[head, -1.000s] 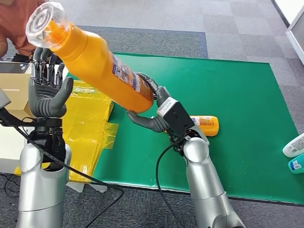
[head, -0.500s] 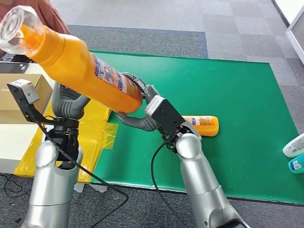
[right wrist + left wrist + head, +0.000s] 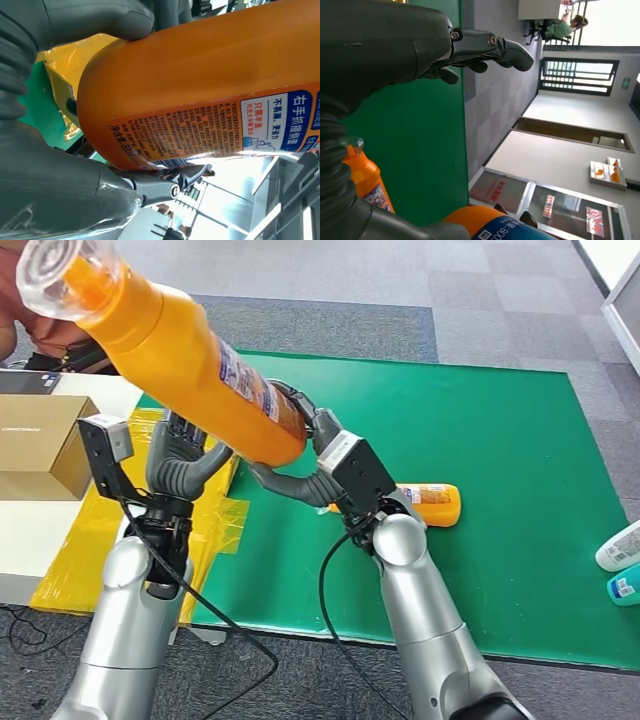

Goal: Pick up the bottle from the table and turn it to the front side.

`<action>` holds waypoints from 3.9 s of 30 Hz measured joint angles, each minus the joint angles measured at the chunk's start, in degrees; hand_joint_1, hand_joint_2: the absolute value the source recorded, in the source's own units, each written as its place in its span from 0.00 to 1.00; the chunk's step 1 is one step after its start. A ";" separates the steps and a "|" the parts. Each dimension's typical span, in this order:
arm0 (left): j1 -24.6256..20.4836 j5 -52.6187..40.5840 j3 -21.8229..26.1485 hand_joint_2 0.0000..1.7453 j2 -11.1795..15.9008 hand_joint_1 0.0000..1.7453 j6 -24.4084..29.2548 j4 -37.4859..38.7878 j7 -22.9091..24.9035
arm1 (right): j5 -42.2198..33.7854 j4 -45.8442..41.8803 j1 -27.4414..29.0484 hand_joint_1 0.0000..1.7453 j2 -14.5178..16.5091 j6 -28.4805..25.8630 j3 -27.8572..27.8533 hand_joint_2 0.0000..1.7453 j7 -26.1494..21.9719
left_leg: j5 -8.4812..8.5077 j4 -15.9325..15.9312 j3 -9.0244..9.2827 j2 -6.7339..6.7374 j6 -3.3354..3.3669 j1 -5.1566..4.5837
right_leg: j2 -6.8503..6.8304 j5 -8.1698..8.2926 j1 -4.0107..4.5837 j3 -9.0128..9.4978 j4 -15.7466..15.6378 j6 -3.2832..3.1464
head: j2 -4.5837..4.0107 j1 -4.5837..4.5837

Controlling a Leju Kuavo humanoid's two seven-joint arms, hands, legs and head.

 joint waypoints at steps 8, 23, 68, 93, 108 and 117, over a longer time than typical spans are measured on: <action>-1.21 -0.70 -1.40 1.00 0.39 0.00 -0.16 3.22 -0.28 | -0.74 0.31 -0.27 1.00 -0.42 0.05 -0.08 1.00 -0.37 | 0.00 0.00 0.00 0.00 0.00 0.00 | 0.00 0.00 0.00 -0.01 0.00 0.00 | 0.00 0.00; -2.00 -1.40 -1.89 1.00 0.48 0.00 -0.05 3.91 -0.34 | -1.23 0.39 -0.31 1.00 -0.44 0.15 -0.10 1.00 -0.55 | 0.00 0.00 0.00 0.00 0.00 0.00 | 0.01 0.00 0.00 -0.02 0.00 0.00 | 0.00 0.01; -3.41 -4.43 -5.62 1.00 1.10 0.00 3.05 -12.25 1.39 | -1.03 1.29 0.02 1.00 -0.55 -1.24 0.31 1.00 -0.55 | 0.01 0.00 -0.03 0.00 0.00 0.00 | 0.00 0.00 0.00 -0.01 0.01 -0.01 | 0.00 0.00; 9.69 -4.39 -8.58 1.00 2.95 0.00 4.17 -23.19 -0.29 | 3.49 5.14 -0.03 1.00 -2.05 -5.21 -6.48 1.00 0.91 | 0.00 0.00 -0.15 0.00 0.01 0.00 | 0.00 -0.01 0.00 -0.11 -0.01 0.00 | 0.00 -0.01; 12.30 -4.62 -8.19 1.00 3.59 0.00 3.13 -27.27 -0.30 | 5.18 5.16 -0.02 1.00 -2.40 -5.28 -7.76 1.00 1.25 | 0.07 0.00 -0.15 0.00 -0.03 0.00 | 0.00 0.05 0.00 -0.11 0.00 -0.02 | 0.00 0.01; 12.11 -5.44 -8.18 1.00 3.46 0.00 3.10 -27.69 -0.08 | 7.41 4.08 0.51 1.00 -2.40 -3.64 -7.16 1.00 0.30 | 0.07 0.00 -0.15 0.00 -0.03 0.00 | 0.00 0.05 0.00 -0.11 0.00 -0.02 | 0.00 0.00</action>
